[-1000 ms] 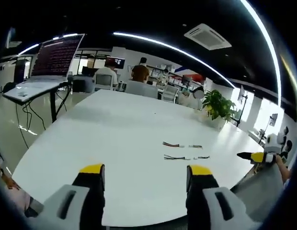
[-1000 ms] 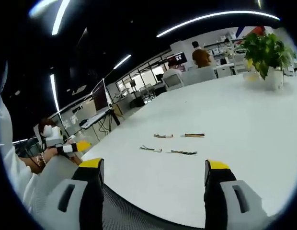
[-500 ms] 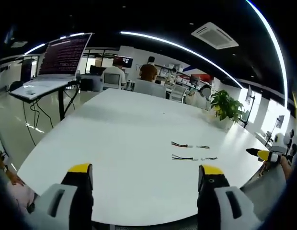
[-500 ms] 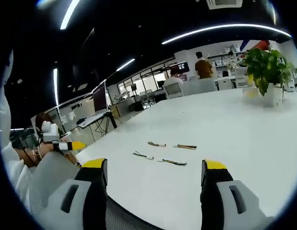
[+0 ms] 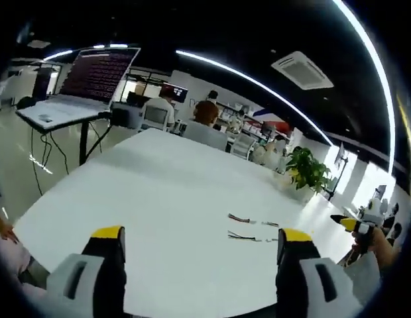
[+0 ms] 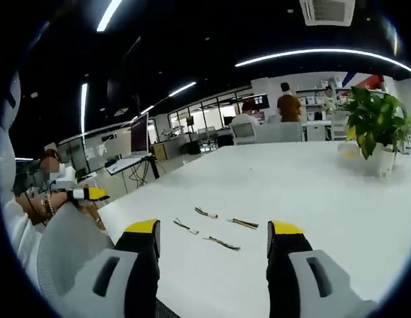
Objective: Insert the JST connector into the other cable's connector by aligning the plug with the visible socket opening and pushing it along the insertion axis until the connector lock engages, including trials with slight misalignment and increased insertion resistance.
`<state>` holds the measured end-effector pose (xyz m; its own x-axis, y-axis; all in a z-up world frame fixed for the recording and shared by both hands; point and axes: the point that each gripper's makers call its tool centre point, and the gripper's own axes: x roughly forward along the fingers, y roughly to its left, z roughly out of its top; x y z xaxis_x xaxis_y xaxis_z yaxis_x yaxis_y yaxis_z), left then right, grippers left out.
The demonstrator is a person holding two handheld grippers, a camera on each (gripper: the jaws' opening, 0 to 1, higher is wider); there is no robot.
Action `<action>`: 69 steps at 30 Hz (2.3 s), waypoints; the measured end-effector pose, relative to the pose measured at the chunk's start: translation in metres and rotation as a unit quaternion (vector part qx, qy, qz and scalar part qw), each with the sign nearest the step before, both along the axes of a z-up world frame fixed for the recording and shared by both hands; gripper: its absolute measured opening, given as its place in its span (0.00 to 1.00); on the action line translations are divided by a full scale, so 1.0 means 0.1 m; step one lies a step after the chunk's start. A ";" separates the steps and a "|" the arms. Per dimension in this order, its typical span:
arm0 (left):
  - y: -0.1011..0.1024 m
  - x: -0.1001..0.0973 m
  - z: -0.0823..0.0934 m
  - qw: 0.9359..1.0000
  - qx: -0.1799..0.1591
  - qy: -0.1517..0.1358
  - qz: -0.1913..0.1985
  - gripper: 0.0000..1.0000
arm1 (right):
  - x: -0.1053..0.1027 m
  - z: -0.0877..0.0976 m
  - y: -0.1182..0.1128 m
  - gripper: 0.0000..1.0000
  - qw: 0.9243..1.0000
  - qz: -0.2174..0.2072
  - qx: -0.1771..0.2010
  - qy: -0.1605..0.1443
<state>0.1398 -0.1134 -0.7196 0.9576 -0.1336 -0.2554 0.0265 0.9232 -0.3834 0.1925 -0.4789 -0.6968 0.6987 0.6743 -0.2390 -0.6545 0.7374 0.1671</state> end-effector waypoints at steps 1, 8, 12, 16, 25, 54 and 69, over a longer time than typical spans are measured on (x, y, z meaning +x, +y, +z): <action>0.00 0.03 0.08 1.000 0.012 -0.014 -0.011 0.94 | 0.02 0.05 0.00 0.58 1.000 0.008 -0.005 -0.012; -0.21 0.40 0.44 0.982 0.109 -0.059 -0.140 0.90 | 0.19 0.33 -0.06 0.44 0.998 0.043 0.002 -0.054; -0.36 0.65 0.46 0.968 0.156 -0.071 -0.185 0.89 | 0.28 0.37 -0.03 0.44 0.994 0.080 -0.021 -0.068; -0.66 0.86 0.45 0.952 0.144 -0.085 -0.256 0.85 | 0.36 0.38 0.05 0.45 0.990 0.112 -0.034 -0.074; -1.21 1.15 0.46 0.908 0.154 -0.116 -0.373 0.75 | 0.49 0.15 0.27 0.44 0.977 0.189 -0.078 -0.063; -2.14 1.87 -0.42 0.843 0.152 -0.113 -0.503 0.54 | 1.15 -0.56 0.99 0.31 0.951 0.293 -0.096 -0.025; -2.13 1.99 -0.90 0.851 0.167 -0.074 -0.492 0.46 | 1.31 -0.98 1.09 0.24 0.958 0.263 -0.113 -0.026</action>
